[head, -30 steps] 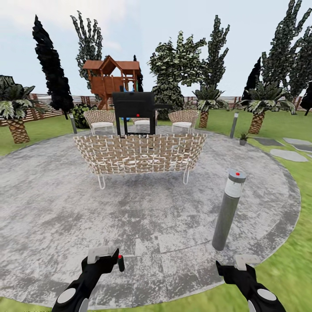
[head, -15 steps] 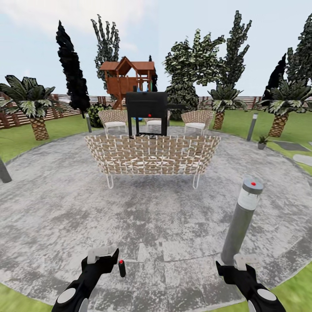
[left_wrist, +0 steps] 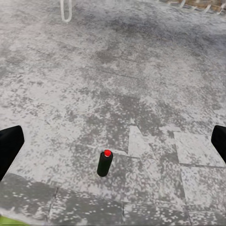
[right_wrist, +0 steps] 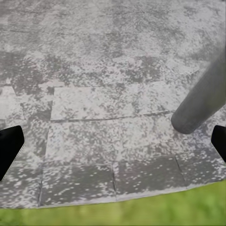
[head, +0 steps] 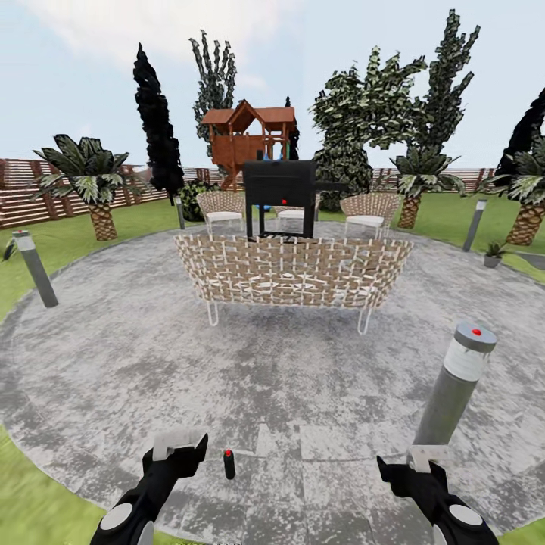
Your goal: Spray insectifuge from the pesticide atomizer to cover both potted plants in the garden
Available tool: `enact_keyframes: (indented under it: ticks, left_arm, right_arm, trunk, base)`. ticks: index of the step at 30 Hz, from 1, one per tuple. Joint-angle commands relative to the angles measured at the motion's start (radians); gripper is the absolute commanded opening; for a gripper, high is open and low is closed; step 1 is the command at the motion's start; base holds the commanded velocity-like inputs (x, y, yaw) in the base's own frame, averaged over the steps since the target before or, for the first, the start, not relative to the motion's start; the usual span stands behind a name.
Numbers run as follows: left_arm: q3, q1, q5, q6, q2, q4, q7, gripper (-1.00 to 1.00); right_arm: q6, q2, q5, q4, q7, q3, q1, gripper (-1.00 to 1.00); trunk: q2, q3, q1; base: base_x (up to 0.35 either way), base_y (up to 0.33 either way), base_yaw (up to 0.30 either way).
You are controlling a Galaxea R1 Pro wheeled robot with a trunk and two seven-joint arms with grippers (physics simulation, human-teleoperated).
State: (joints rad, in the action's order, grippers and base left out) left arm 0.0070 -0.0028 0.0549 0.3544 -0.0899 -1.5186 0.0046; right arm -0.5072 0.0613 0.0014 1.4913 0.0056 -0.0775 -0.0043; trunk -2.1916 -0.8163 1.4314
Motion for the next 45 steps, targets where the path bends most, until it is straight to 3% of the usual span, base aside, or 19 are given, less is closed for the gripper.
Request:
enact_keyframes:
  ticks: [1, 10, 21, 36, 45]
  left_arm:
    - [0.001, 0.000, 0.006, 0.005, -0.001, -0.002, 0.000, 1.00]
    - [0.001, 0.000, 0.006, 0.005, -0.001, -0.002, -0.001, 1.00]
    - [0.001, 0.000, 0.006, 0.005, -0.001, -0.002, -0.001, 1.00]
    - [0.001, 0.000, 0.006, 0.005, -0.001, -0.002, -0.002, 1.00]
    - [0.001, 0.000, 0.006, 0.005, -0.001, -0.002, -0.002, 1.00]
  right_arm:
    - [-0.005, 0.000, 0.000, 0.001, 0.001, 0.000, 0.000, 1.00]
    - [-0.005, 0.001, 0.000, 0.001, 0.001, 0.001, 0.000, 1.00]
    - [-0.005, 0.001, 0.000, 0.002, 0.000, 0.001, 0.000, 1.00]
    - [-0.005, 0.001, 0.000, 0.003, 0.000, 0.002, 0.000, 1.00]
    - [-0.005, 0.002, 0.000, 0.003, 0.000, 0.002, 0.000, 1.00]
  trunk:
    - [0.000, -0.001, 0.000]
    - [0.000, -0.001, 0.000]
    - [0.000, -0.001, 0.000]
    - [0.000, -0.001, 0.000]
    - [0.000, -0.001, 0.000]
  base:
    - [0.000, -0.140, 0.252]
    - [0.000, -0.168, 0.243]
    - [0.015, -0.023, 0.061]
    - [0.083, -0.256, 0.158]
    - [0.005, -0.028, 0.207]
